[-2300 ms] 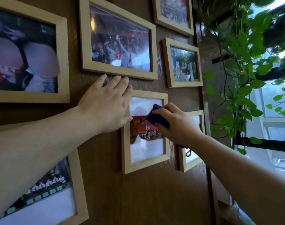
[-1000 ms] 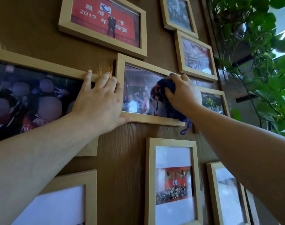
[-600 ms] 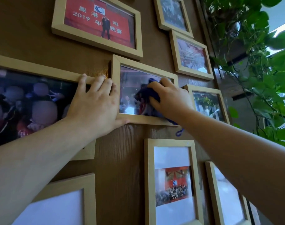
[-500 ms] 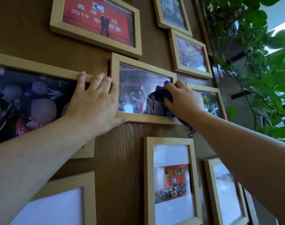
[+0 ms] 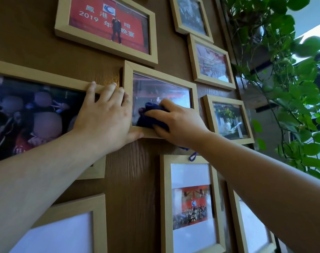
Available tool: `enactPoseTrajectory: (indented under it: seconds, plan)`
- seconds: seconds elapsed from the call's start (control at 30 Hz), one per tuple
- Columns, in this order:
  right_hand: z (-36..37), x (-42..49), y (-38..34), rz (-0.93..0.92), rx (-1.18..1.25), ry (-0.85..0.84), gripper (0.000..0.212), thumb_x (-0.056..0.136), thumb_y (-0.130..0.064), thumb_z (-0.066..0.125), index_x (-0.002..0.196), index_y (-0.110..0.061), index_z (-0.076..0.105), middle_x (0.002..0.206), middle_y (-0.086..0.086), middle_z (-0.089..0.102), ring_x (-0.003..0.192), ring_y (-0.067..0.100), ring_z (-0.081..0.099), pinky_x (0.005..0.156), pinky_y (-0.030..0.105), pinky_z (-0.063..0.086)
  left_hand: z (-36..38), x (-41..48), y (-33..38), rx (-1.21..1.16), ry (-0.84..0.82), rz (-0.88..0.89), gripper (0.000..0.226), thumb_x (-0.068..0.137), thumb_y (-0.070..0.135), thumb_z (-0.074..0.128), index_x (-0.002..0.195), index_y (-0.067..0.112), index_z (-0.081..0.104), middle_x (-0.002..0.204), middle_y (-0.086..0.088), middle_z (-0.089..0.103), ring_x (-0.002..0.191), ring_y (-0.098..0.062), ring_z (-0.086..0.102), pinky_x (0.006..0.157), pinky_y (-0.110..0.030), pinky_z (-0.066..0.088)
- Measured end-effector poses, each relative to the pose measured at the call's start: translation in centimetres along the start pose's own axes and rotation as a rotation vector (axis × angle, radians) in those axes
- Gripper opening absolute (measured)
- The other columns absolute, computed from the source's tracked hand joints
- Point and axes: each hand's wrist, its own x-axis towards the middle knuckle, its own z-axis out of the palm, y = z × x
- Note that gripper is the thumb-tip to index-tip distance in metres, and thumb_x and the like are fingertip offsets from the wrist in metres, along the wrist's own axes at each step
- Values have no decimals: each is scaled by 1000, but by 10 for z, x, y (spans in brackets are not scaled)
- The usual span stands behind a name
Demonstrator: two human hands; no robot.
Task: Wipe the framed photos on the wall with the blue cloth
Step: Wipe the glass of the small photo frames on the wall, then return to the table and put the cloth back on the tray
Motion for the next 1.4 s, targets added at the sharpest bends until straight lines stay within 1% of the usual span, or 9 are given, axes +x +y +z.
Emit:
enactPoseTrajectory:
  seconds: [0.1, 0.4, 0.5, 0.6, 0.77, 1.07, 1.17, 1.3, 1.4]
  plan:
    - [2, -22, 23, 81, -44, -51, 39, 93, -40, 49, 131, -31, 47, 114, 5, 51, 78, 14, 49, 60, 27, 39, 2, 0, -1, 13, -5, 3, 103, 73, 79, 40, 147, 9, 19, 156, -12, 24, 146, -28, 11, 116, -59, 11]
    - [-10, -53, 55, 223, -231, -215, 39, 93, -39, 48, 131, -31, 44, 117, 5, 49, 86, 25, 57, 65, 39, 53, -1, -1, 1, 50, -9, -6, 103, 74, 79, 40, 146, 8, 19, 155, -14, 24, 145, -30, 13, 116, -59, 13]
    - [-19, -67, 60, 221, -317, -243, 39, 94, -40, 46, 132, -30, 43, 118, 7, 48, 88, 26, 58, 64, 35, 48, -2, -4, 6, 33, 22, 21, 94, 77, 72, 45, 146, 11, 23, 154, -16, 27, 144, -31, 16, 115, -60, 14]
    - [-30, -84, 68, 211, -341, -244, 40, 94, -38, 49, 132, -27, 44, 118, 9, 51, 84, 27, 59, 60, 31, 37, -1, -11, 25, -41, 99, 96, 82, 82, 61, 46, 145, 11, 29, 151, -19, 33, 142, -34, 23, 114, -61, 16]
    - [-46, -123, 90, 165, -325, -301, 44, 90, -39, 53, 131, -24, 45, 108, 10, 54, 70, 33, 59, 53, 31, 36, -3, -19, 95, -221, 127, 247, 72, 86, 58, 40, 140, 10, 40, 147, -20, 42, 138, -36, 33, 112, -59, 24]
    - [-95, -245, 128, 204, -404, -429, 45, 87, -40, 57, 126, -19, 51, 99, 9, 61, 70, 33, 63, 44, 31, 42, 9, -25, 255, -575, 121, 408, 73, 84, 55, 41, 136, 4, 45, 141, -20, 48, 132, -36, 40, 109, -57, 30]
    - [-124, -288, 123, 268, -413, -479, 48, 84, -42, 53, 126, -18, 53, 97, 7, 63, 68, 34, 64, 43, 30, 40, 10, -38, 301, -714, 100, 470, 72, 84, 54, 42, 134, 4, 47, 139, -21, 51, 130, -37, 44, 107, -58, 34]
    - [-165, -339, 104, 340, -475, -593, 56, 84, -38, 59, 134, -18, 43, 100, 7, 65, 75, 32, 66, 44, 34, 46, 0, -61, 348, -872, 73, 567, 73, 85, 57, 38, 134, 4, 48, 138, -20, 52, 129, -36, 45, 108, -56, 33]
    - [-204, -368, 71, 399, -550, -697, 52, 86, -38, 51, 132, -14, 47, 100, 7, 65, 75, 31, 66, 43, 32, 44, -18, -83, 373, -992, 90, 652, 73, 85, 57, 36, 134, 5, 48, 137, -19, 53, 129, -36, 46, 107, -58, 35]
